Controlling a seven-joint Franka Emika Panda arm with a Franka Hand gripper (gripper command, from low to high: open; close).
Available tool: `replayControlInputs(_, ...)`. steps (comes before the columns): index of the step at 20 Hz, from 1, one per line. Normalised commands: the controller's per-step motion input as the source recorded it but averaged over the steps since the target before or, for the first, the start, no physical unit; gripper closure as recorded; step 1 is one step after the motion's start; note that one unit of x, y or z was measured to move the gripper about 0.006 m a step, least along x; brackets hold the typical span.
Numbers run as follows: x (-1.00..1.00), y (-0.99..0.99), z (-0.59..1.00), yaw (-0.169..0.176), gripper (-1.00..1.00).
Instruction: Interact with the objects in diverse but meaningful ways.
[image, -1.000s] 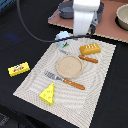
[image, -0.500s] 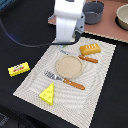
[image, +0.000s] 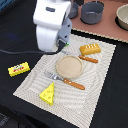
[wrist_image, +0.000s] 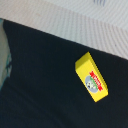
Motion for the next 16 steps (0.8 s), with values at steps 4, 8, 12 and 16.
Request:
replayControlInputs(4, -0.84, -0.35, -0.34, 0.047, -1.00)
replayControlInputs(8, -0.87, -0.21, -0.45, 0.088, -1.00)
replayControlInputs(12, -0.93, -0.13, -0.57, 0.099, -1.00)
replayControlInputs(16, -0.99, -0.07, -0.63, 0.093, -1.00)
